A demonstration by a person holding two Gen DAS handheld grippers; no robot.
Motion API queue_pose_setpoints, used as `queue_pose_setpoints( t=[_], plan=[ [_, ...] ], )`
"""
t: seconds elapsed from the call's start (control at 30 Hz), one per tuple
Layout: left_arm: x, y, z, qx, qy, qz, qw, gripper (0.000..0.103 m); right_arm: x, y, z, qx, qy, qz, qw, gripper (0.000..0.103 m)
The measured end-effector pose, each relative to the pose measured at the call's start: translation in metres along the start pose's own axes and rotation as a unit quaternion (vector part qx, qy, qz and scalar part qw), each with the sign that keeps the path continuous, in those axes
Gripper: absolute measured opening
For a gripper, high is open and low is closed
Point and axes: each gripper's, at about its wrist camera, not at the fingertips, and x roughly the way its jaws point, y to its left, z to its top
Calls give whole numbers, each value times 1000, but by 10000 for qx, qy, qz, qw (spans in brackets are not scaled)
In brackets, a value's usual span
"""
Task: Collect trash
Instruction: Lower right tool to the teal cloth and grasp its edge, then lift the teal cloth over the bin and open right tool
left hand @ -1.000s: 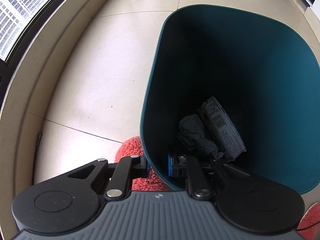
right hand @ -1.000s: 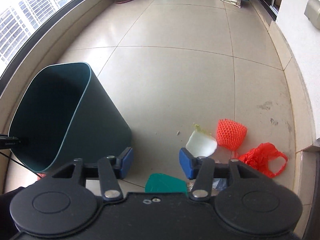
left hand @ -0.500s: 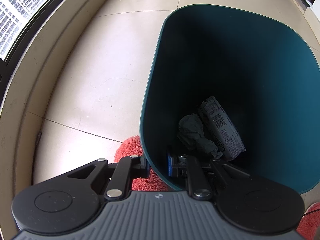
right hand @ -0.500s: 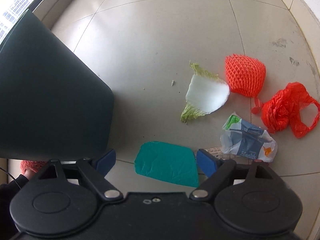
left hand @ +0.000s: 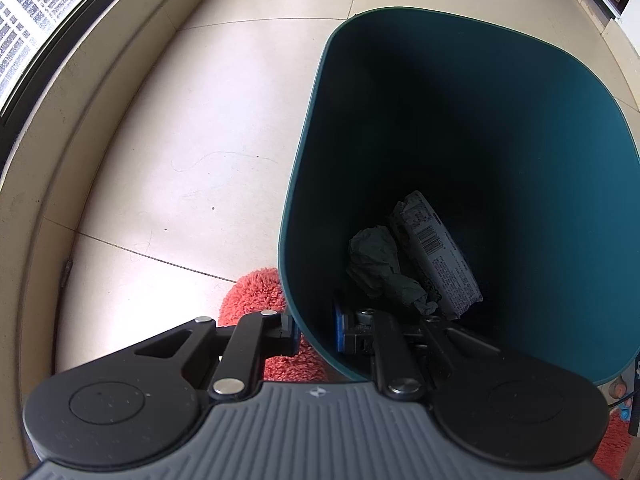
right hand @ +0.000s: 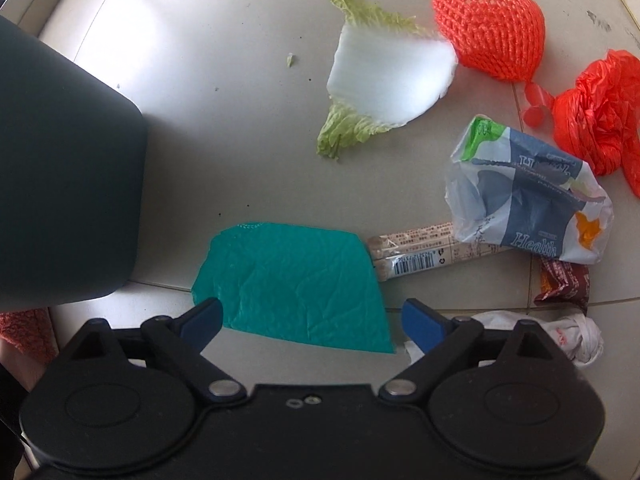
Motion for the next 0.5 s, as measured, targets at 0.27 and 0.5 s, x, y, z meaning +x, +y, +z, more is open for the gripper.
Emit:
queue_pose_setpoints(
  t=[0.27,0.5],
  plan=[
    [1,-3,0,48,-3,33,10000,15,15,4,-7,-132,107,-209,9996,77],
    [1,-3,-1,60,-12,33,10000,15,17,12,-10,-296,80,-479,9984,22]
  ],
)
